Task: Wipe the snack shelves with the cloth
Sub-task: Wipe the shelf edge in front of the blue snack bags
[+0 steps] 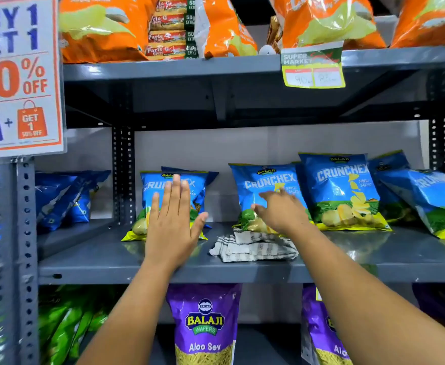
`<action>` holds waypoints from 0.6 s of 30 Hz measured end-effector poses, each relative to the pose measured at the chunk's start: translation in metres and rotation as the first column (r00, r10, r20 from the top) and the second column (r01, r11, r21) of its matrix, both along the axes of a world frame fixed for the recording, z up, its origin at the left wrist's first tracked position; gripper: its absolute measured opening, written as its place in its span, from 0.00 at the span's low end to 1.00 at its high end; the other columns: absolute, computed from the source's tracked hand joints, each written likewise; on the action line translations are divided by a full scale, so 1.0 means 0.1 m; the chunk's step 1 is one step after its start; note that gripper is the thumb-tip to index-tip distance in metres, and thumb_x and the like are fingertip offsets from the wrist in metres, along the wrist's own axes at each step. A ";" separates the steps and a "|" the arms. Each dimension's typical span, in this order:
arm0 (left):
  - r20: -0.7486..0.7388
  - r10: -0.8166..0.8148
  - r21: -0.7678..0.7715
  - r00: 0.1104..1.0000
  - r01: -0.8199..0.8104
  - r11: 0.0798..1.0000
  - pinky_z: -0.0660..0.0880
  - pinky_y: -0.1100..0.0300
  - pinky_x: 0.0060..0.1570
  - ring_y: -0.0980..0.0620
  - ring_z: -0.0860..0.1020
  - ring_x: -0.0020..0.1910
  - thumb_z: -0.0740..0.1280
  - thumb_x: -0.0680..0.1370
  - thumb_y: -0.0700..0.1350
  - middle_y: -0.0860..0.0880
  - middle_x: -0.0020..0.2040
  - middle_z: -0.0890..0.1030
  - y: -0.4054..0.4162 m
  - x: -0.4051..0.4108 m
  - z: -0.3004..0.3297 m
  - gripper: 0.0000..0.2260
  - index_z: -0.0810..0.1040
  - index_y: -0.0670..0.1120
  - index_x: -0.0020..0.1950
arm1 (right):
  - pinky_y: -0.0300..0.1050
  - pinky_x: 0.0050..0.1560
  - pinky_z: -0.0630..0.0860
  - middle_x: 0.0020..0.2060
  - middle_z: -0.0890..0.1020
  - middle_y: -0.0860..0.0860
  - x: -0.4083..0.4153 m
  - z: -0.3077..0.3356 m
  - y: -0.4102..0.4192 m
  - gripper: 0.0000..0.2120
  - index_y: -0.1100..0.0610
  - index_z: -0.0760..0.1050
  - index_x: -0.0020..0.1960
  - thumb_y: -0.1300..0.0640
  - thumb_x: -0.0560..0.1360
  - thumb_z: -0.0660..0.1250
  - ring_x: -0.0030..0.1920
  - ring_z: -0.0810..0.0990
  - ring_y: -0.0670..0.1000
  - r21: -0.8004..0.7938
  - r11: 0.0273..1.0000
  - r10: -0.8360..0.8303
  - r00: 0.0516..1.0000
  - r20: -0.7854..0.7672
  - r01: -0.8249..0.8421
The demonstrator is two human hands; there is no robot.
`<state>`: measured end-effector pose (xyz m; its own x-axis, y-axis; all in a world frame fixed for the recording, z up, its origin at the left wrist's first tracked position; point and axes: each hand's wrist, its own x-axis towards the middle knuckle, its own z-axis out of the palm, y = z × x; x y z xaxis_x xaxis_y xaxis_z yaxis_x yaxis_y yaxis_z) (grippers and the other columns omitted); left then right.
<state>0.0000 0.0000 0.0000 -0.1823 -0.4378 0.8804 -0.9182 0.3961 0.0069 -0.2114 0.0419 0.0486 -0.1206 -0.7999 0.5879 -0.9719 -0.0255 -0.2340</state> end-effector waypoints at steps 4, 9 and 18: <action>-0.029 0.026 0.057 0.999 -0.025 0.998 0.41 0.55 0.71 0.46 0.54 0.72 0.38 0.77 0.63 0.40 0.73 0.61 -0.06 0.22 -0.58 0.35 0.57 0.38 0.72 | 0.51 0.63 0.67 0.65 0.73 0.60 0.18 -0.30 -0.13 0.26 0.60 0.71 0.61 0.41 0.76 0.53 0.65 0.69 0.59 0.505 0.861 0.094 0.995 -0.038 -0.062; -0.052 0.070 0.061 0.996 -0.066 0.996 0.48 0.49 0.69 0.43 0.61 0.72 0.38 0.77 0.62 0.40 0.73 0.62 -0.15 0.30 -0.72 0.35 0.60 0.39 0.71 | 0.55 0.65 0.67 0.66 0.72 0.58 0.35 -0.35 -0.31 0.31 0.56 0.71 0.61 0.33 0.72 0.52 0.64 0.69 0.61 0.457 0.888 0.051 0.977 -0.207 0.050; -0.064 0.038 0.037 0.997 -0.035 0.999 0.47 0.50 0.70 0.42 0.61 0.72 0.39 0.77 0.61 0.40 0.74 0.62 -0.17 0.30 -0.74 0.33 0.58 0.39 0.72 | 0.48 0.73 0.51 0.75 0.53 0.48 0.33 -0.47 -0.21 0.34 0.47 0.51 0.72 0.33 0.71 0.54 0.74 0.55 0.51 0.574 0.786 0.243 0.969 0.053 -0.229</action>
